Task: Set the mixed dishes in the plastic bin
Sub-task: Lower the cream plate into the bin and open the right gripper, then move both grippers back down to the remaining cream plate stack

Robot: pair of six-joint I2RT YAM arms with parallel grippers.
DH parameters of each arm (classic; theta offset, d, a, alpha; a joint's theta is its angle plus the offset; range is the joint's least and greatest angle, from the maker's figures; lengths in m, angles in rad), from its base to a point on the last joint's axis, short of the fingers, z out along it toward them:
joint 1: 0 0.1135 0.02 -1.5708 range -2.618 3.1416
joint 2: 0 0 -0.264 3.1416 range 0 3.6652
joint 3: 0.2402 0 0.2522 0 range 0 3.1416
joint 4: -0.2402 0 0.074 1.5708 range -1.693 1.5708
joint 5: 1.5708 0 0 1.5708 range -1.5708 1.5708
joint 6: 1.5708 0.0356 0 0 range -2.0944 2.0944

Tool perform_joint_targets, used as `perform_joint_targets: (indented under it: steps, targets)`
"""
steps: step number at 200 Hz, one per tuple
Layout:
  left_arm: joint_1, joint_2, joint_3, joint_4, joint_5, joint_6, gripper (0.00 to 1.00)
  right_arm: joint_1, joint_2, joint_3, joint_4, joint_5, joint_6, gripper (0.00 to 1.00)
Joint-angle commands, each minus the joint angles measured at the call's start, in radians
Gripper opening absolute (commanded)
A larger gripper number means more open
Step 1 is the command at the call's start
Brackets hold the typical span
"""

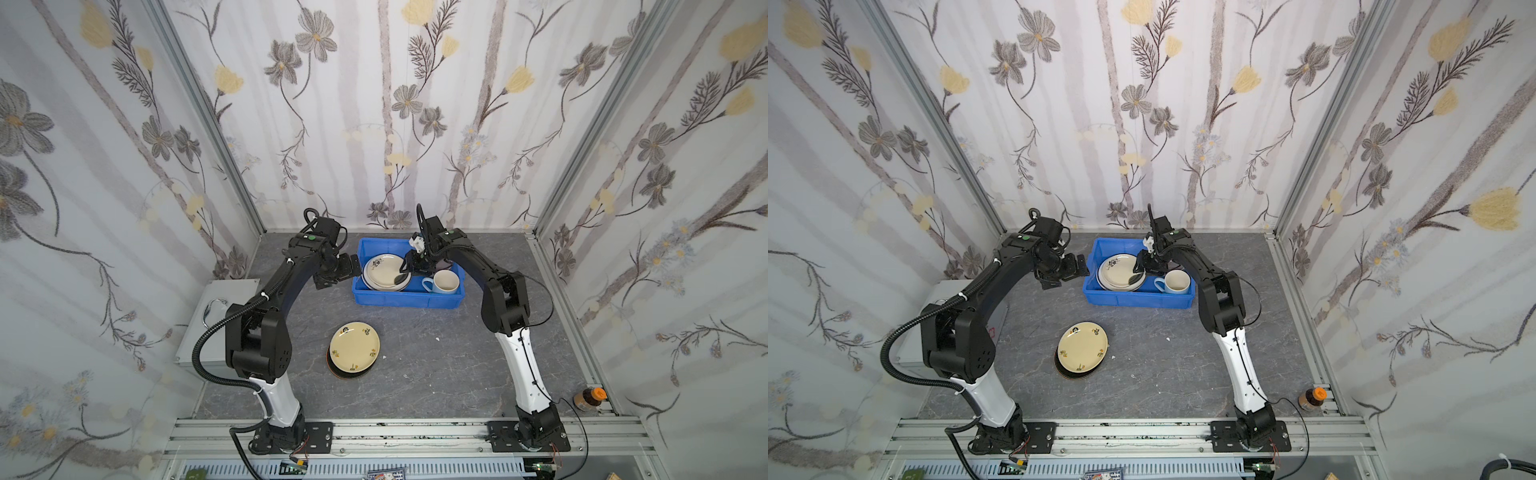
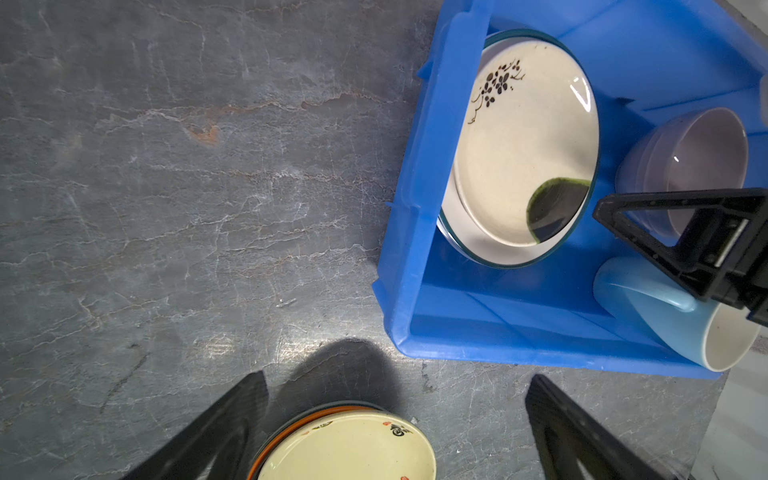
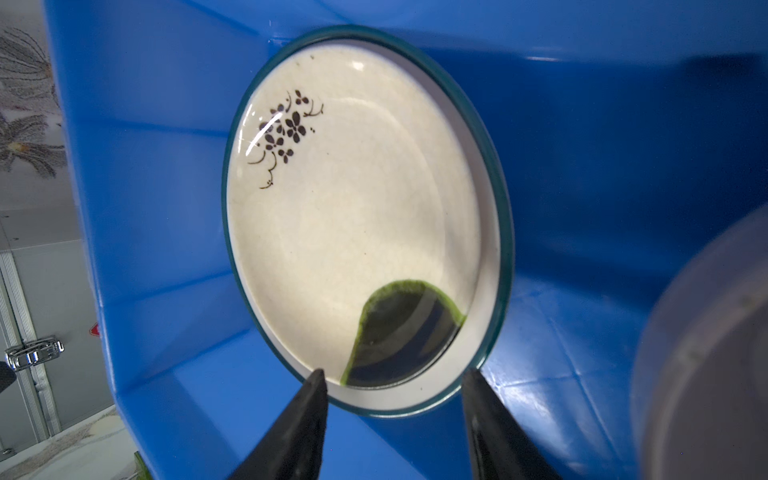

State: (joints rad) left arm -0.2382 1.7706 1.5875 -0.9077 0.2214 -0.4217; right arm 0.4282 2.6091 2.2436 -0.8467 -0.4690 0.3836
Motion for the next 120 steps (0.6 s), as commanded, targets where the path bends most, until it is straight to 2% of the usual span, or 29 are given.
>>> perform_joint_targets:
  steps: [1,47,120]
  targets:
    - [-0.001,-0.028,-0.025,0.018,-0.006,-0.011,1.00,0.002,-0.045,-0.017,-0.010,0.027,-0.032,0.51]
    - [-0.001,-0.114,-0.127,0.015,-0.034,-0.022,0.98,0.022,-0.192,-0.102,-0.011,0.061,-0.060,0.41]
    - [-0.050,-0.420,-0.542,0.058,-0.078,-0.152,0.86,0.189,-0.422,-0.306,-0.009,0.100,-0.112,0.39]
